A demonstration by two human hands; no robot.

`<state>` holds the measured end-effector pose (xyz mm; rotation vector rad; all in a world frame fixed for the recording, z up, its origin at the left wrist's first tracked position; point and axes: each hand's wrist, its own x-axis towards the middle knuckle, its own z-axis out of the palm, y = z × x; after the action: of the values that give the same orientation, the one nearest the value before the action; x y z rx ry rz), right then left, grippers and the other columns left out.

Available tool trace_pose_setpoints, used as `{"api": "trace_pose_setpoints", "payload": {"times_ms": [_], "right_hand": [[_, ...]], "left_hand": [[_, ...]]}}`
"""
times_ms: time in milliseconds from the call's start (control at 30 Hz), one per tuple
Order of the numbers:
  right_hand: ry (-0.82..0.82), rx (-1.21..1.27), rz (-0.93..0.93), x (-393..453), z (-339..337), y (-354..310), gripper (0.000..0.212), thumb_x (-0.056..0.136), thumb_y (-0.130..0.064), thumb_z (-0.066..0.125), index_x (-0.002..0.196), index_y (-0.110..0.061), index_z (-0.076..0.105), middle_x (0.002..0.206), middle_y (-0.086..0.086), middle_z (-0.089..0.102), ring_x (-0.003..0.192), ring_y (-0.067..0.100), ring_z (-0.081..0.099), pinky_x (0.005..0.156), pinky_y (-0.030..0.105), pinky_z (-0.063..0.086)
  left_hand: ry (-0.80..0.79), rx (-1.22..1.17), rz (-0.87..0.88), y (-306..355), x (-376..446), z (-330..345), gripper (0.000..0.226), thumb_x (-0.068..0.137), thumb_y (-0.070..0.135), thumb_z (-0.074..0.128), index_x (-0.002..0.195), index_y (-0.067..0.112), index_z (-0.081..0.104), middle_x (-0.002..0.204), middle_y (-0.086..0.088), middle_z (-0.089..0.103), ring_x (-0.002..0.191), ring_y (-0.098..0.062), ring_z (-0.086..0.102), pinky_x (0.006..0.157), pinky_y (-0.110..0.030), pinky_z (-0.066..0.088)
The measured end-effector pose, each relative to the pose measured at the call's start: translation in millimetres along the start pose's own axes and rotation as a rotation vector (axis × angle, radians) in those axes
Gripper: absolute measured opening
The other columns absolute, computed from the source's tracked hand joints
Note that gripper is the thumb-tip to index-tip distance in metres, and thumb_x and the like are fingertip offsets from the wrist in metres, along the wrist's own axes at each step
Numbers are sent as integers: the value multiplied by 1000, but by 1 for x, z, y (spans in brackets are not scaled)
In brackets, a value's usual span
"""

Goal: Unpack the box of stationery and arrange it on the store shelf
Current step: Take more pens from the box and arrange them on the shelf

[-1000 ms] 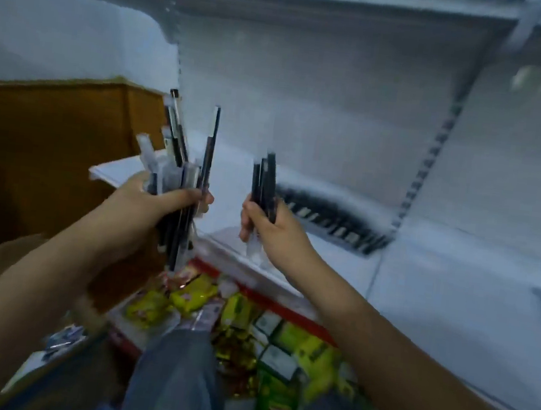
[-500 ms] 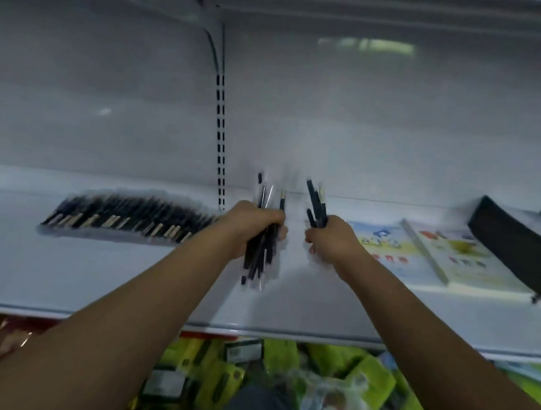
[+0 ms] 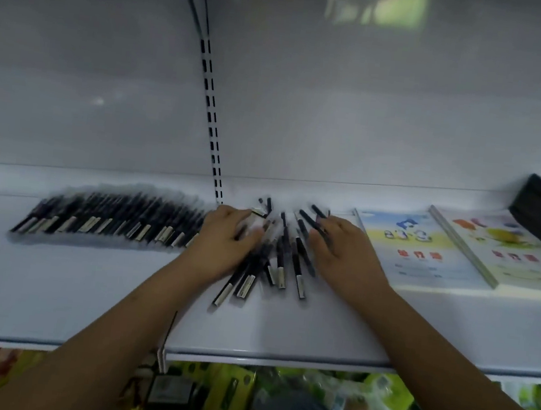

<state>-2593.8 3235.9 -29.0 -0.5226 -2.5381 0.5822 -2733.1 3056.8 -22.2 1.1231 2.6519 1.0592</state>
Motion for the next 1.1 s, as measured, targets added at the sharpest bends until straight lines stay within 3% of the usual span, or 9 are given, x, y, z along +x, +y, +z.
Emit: {"api": "trace_pose_setpoints", "payload": {"times_ms": [67, 133, 233, 367, 500, 633, 767, 900, 1100], "right_hand": [[-27, -100, -23, -3, 1, -1, 54, 94, -51, 42, 132, -16, 56, 137, 4, 53, 128, 24, 47, 107, 37, 39], [29, -128, -81, -4, 0, -5, 57, 91, -56, 44, 132, -20, 56, 136, 1, 52, 127, 21, 45, 108, 37, 36], [87, -207, -167, -4, -4, -20, 47, 88, -63, 48, 114, -26, 60, 107, -6, 56, 102, 15, 49, 90, 31, 40], [-60, -287, -179, 1, 0, -43, 52, 79, -76, 46, 95, -26, 52, 80, -12, 53, 81, 11, 52, 67, 27, 41], [-246, -135, -35, 27, -3, -51, 47, 80, -63, 65, 100, -22, 51, 74, -8, 55, 74, 11, 57, 70, 29, 47], [-336, -136, 26, 48, -9, -51, 47, 77, -45, 76, 111, -20, 53, 78, -7, 51, 72, 9, 49, 53, 23, 35], [-317, -152, 113, 56, -6, -56, 48, 75, -39, 77, 105, -14, 49, 82, -3, 49, 75, 13, 49, 52, 24, 35], [-189, -312, 154, 51, 8, -57, 38, 81, -37, 70, 88, -13, 42, 75, -2, 43, 75, 19, 48, 61, 28, 38], [-92, -56, 156, 53, 10, -42, 28, 88, -36, 58, 73, -14, 50, 70, 2, 54, 68, 23, 57, 58, 32, 44]], "left_hand": [[-8, 28, 0, -6, -11, -2, 55, 95, 49, 54, 141, 18, 50, 123, -1, 43, 125, -17, 37, 104, -25, 29], [-3, -5, -13, -7, -17, -3, 57, 92, 52, 57, 140, 21, 51, 116, 0, 42, 120, -18, 42, 106, -29, 35], [67, 12, 3, -4, -20, -2, 56, 87, 58, 59, 132, 24, 56, 110, 2, 46, 104, -13, 51, 97, -33, 45], [91, 42, 54, -2, -23, -3, 43, 80, 63, 59, 109, 30, 59, 94, 6, 52, 84, -6, 51, 71, -26, 42], [73, 34, 45, -4, -18, -5, 28, 85, 54, 64, 95, 28, 60, 78, 6, 53, 70, -9, 51, 61, -26, 39], [-33, 91, 25, 8, -6, -12, 33, 83, 49, 67, 88, 17, 58, 69, 4, 52, 58, -9, 47, 55, -26, 37], [-120, 164, 27, 12, 10, -16, 39, 83, 46, 69, 85, 9, 57, 73, -4, 55, 60, -13, 45, 56, -28, 36], [14, 172, -16, 8, 15, -8, 35, 79, 44, 66, 67, 19, 45, 63, 1, 48, 58, -14, 44, 56, -28, 36], [158, -383, -69, 9, 13, -10, 29, 99, 29, 46, 78, 10, 50, 70, -1, 46, 59, -11, 40, 55, -24, 35]]}}
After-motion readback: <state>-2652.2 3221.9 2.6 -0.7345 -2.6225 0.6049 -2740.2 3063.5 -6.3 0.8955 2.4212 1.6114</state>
